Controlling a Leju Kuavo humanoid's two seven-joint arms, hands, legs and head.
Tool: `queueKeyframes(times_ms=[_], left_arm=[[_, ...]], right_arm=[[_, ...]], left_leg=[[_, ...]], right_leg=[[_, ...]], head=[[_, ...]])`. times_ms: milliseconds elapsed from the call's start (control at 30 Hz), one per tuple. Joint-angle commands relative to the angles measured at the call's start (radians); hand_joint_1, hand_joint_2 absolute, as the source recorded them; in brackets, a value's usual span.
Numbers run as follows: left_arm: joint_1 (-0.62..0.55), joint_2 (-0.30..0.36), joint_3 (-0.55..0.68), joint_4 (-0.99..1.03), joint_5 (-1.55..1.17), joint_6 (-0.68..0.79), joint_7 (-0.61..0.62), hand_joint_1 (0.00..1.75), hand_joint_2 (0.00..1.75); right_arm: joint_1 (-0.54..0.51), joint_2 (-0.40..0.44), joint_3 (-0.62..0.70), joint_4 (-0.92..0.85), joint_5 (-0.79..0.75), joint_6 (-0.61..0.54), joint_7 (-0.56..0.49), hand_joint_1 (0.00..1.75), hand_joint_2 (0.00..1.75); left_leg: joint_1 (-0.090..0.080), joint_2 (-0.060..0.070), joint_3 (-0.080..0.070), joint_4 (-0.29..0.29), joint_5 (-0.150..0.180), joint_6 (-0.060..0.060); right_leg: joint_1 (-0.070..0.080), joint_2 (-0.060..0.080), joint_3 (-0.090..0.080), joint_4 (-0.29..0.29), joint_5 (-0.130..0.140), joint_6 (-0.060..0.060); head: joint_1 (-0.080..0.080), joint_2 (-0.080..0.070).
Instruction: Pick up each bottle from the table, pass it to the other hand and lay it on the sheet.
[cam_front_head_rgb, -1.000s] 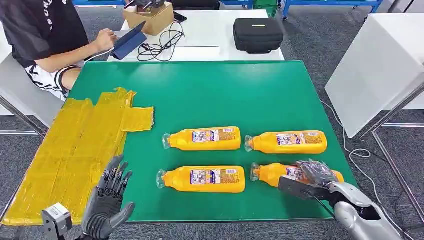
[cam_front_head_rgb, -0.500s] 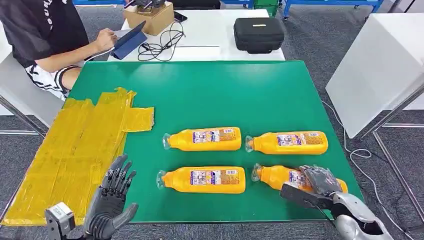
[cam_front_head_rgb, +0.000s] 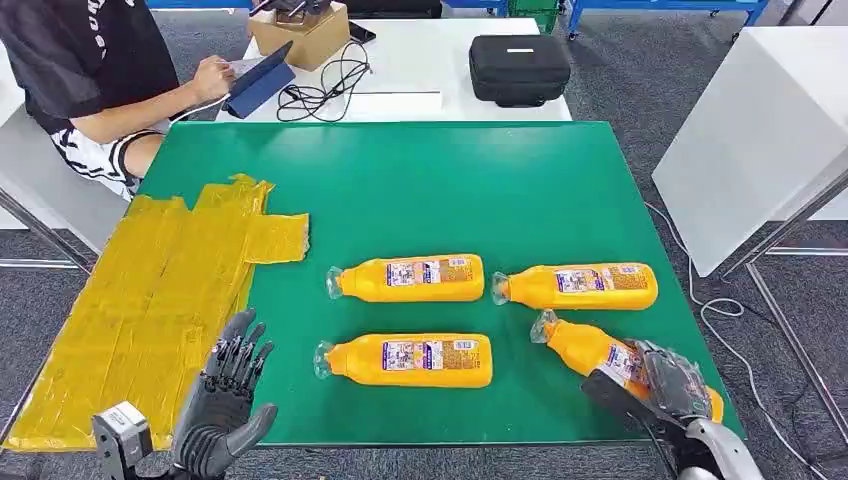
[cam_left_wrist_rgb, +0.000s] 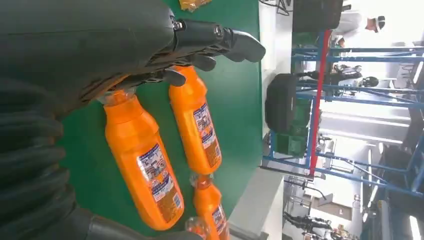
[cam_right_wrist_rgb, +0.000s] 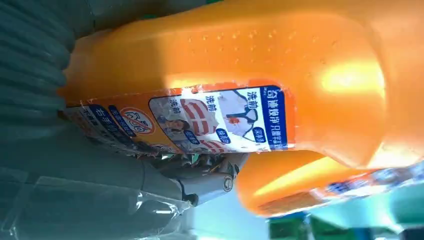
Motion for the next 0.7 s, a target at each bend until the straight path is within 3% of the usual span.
queueKeyframes(times_ms=[33,167,267,367,567,700], left_arm=[[-0.002,-0.041,0.057,0.018,0.003,-0.005,0.012,0.0,1.75],[-0.008,-0.027,0.045,0.015,0.004,-0.004,-0.007,0.0,1.75],[-0.013,-0.027,0.044,0.011,0.001,-0.001,-0.01,0.0,1.75],[-0.022,-0.031,0.043,-0.008,-0.02,-0.003,-0.028,0.0,1.75],[-0.03,-0.037,0.043,-0.018,-0.037,-0.01,-0.027,0.0,1.75],[-0.054,-0.042,0.029,-0.018,-0.062,-0.044,-0.029,0.0,1.75]], right_arm=[[0.131,0.09,-0.074,-0.112,-0.025,-0.067,0.014,1.75,1.75],[0.16,0.177,-0.111,-0.231,-0.062,-0.113,-0.114,1.75,1.75],[0.168,0.188,-0.111,-0.268,-0.069,-0.122,-0.125,1.75,1.75],[0.198,0.255,-0.135,-0.376,-0.106,-0.161,-0.232,1.75,1.75],[0.214,0.267,-0.128,-0.448,-0.102,-0.17,-0.247,1.75,1.75],[0.206,0.263,-0.09,-0.518,-0.107,-0.166,-0.315,1.75,1.75]], left_leg=[[0.001,-0.001,0.0,-0.001,-0.001,-0.001],[0.001,0.0,0.001,-0.001,-0.002,-0.002],[0.001,0.001,-0.001,-0.001,0.0,-0.002],[0.0,0.001,-0.003,0.0,0.0,-0.001],[0.0,0.002,-0.003,0.0,-0.001,-0.002],[0.0,0.001,-0.006,0.0,0.0,-0.001]], right_leg=[[0.001,-0.002,0.004,-0.002,-0.001,0.0],[0.001,-0.002,0.006,-0.002,-0.002,0.001],[0.001,-0.001,0.003,0.0,0.0,0.0],[0.0,0.0,0.001,0.0,0.0,0.0],[0.001,0.0,0.001,0.001,-0.001,0.001],[0.0,-0.001,-0.002,0.001,-0.001,0.001]], head=[[0.0,0.0],[0.0,0.0],[0.0,0.0],[0.0,0.0],[0.0,0.0],[0.0,0.0]])
